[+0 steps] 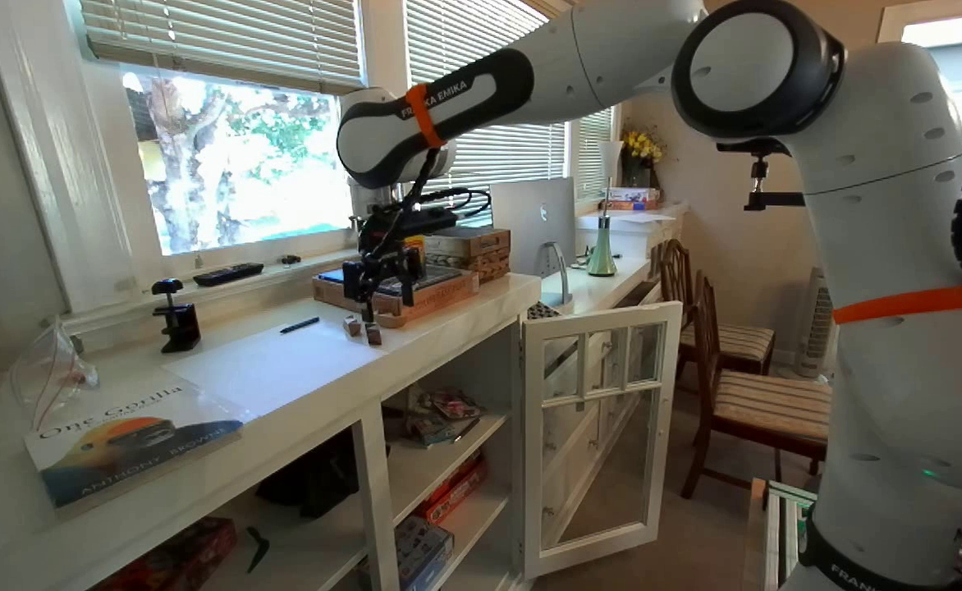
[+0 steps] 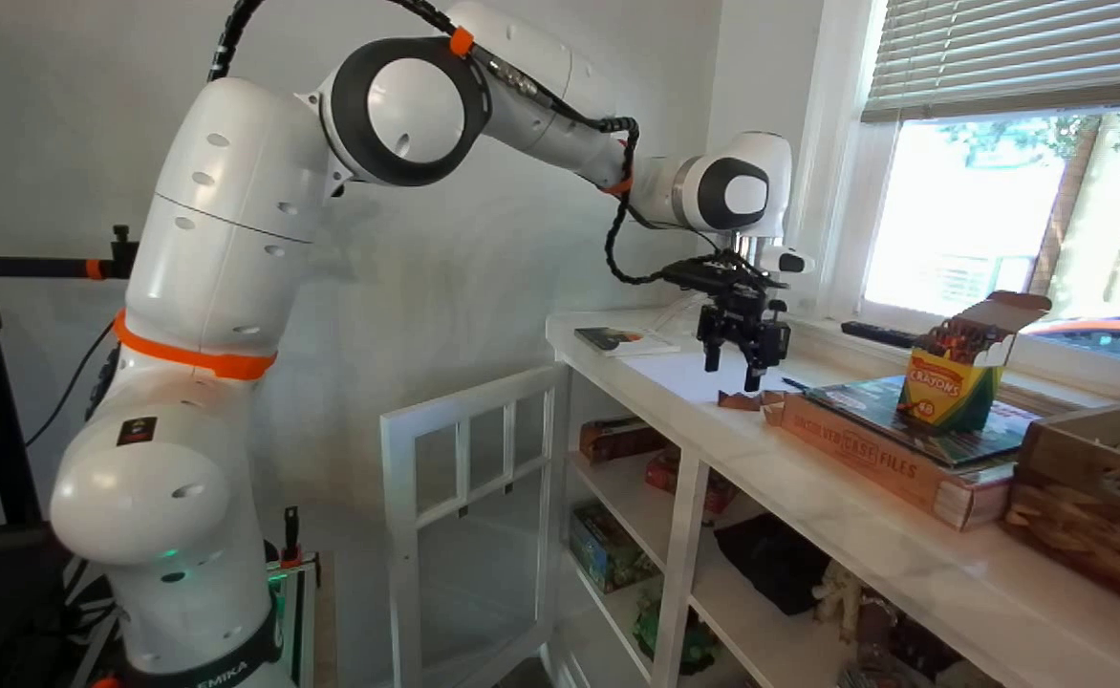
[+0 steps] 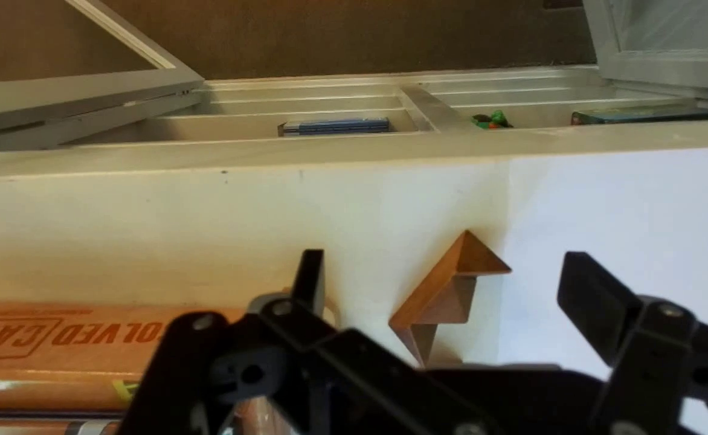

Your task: Put the dark brown wooden block on the light brown wooden block on the left

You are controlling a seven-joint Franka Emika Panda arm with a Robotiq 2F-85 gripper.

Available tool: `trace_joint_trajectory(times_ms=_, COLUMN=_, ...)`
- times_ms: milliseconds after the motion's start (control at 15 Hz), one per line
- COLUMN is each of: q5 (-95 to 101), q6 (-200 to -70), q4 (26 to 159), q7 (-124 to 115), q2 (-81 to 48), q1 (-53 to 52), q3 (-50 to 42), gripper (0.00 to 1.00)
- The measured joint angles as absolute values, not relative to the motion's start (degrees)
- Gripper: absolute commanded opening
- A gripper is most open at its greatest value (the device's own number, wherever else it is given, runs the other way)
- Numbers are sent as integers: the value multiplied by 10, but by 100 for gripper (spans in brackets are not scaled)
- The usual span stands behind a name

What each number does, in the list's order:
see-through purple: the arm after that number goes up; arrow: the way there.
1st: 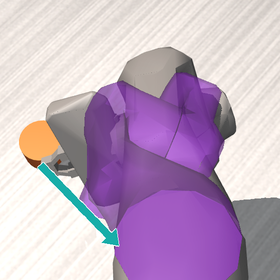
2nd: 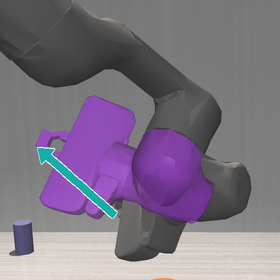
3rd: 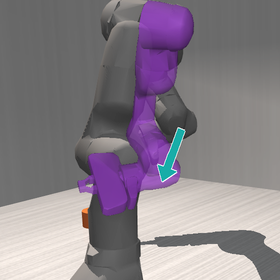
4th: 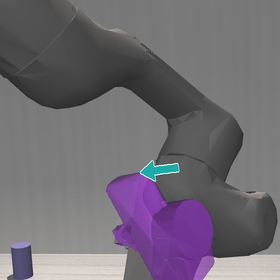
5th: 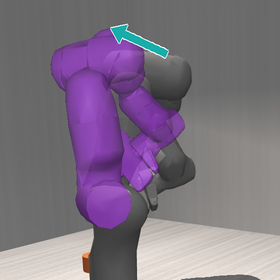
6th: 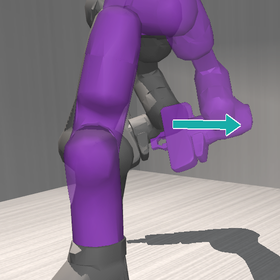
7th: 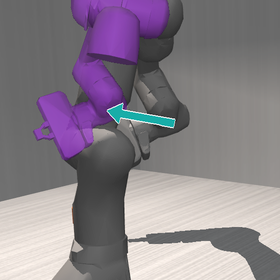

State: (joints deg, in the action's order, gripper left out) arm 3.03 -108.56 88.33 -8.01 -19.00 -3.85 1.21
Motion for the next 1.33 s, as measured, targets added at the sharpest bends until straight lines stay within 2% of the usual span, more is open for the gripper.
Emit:
trace_joint_trajectory(times_ms=867, q5=17, q6=-1143, q4=883, q7=-235, q2=-209, q1=-55, q3=12, gripper=100)
trace_joint_trajectory(times_ms=933, q5=17, q6=-1152, q4=883, q7=-235, q2=-212, q1=-55, q3=12, gripper=78)
trace_joint_trajectory(times_ms=1000, q5=17, q6=-1159, q4=883, q7=-235, q2=-214, q1=-55, q3=11, gripper=74)
trace_joint_trajectory(times_ms=1333, q5=18, q6=-1181, q4=883, q7=-235, q2=-225, q1=-55, q3=9, gripper=33)
